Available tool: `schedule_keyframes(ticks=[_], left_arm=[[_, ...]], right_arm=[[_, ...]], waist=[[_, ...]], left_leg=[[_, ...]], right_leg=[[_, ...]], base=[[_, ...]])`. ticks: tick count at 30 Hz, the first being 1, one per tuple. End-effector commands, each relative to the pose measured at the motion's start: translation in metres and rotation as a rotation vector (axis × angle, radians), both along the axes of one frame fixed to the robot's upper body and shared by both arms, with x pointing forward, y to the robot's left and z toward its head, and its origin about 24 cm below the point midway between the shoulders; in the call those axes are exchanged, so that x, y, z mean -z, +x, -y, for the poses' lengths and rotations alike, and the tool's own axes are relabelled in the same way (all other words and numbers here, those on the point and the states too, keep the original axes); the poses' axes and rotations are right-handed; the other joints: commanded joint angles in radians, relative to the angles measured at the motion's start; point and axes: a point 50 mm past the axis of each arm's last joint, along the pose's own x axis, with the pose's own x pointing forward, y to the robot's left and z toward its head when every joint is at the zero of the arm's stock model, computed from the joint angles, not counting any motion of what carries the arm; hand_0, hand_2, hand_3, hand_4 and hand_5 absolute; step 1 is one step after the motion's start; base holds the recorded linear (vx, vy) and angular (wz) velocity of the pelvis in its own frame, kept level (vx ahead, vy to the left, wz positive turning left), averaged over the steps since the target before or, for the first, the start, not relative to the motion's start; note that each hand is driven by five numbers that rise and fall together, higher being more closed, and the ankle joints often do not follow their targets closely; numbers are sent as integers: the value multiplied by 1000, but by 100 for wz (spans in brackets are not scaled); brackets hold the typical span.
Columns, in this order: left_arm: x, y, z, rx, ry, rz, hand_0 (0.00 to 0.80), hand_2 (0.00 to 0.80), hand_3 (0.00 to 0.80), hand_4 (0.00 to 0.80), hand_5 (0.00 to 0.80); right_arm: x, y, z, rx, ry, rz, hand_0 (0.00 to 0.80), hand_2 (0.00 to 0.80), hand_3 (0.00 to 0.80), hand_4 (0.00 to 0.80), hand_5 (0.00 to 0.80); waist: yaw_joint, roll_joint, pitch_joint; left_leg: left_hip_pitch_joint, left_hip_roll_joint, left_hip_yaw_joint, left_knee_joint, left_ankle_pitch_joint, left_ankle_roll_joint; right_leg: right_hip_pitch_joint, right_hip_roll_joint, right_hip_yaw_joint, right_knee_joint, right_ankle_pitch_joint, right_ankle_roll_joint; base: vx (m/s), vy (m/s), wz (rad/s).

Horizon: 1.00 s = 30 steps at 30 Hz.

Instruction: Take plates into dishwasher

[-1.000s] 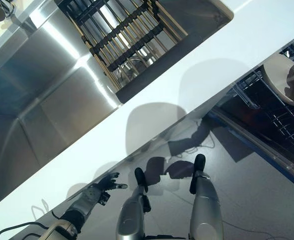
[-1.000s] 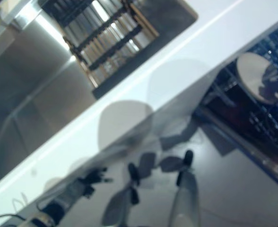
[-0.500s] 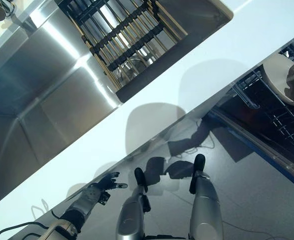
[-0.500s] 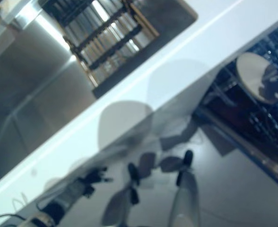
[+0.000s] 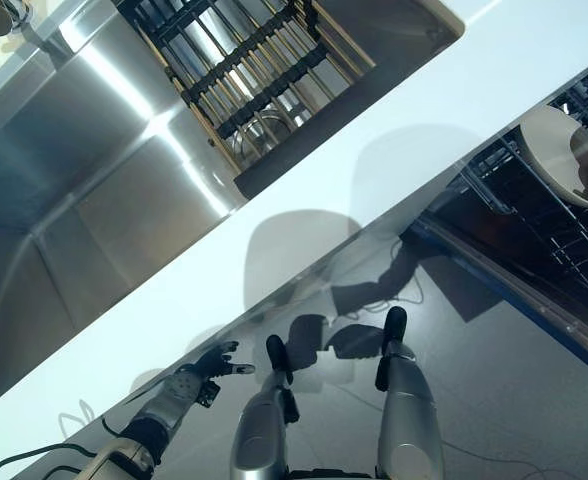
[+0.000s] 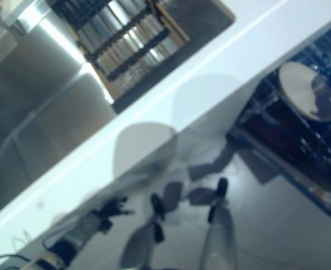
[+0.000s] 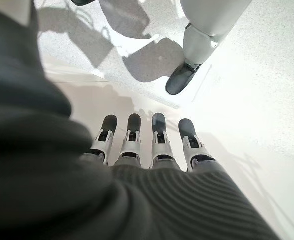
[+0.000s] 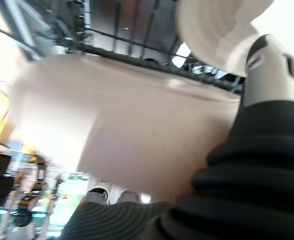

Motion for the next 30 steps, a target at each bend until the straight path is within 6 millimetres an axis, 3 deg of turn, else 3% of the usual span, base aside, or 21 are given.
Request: schedule_keyframes(ticks=[1, 18, 30], left_arm=[[-5, -4, -30, -75, 55, 4, 0, 0, 0, 0, 0], [10, -25, -40, -113, 93, -67, 0, 0, 0, 0, 0], [25, -48, -42, -107, 116, -152, 0, 0, 0, 0, 0]], right_arm=[[-21, -19, 10, 89, -77, 110, 0, 0, 0, 0, 0], [-14, -41, 21, 135, 20, 439, 0, 0, 0, 0, 0], [5, -63, 42, 169, 217, 632, 0, 0, 0, 0, 0]], waist=[[-13, -86, -6], [-13, -151, -67], [-37, -187, -160]], left_leg=[[-56, 34, -11, 84, 16, -5], [16, 43, 17, 54, -2, 0], [105, 16, 59, 48, -51, 18]], right_leg=[[75, 20, -34, 27, -93, -15], [185, 41, -44, -76, -66, -1], [287, 24, -14, -171, -25, 34]], base=[[-13, 14, -6], [0, 18, -4], [40, 95, -7]])
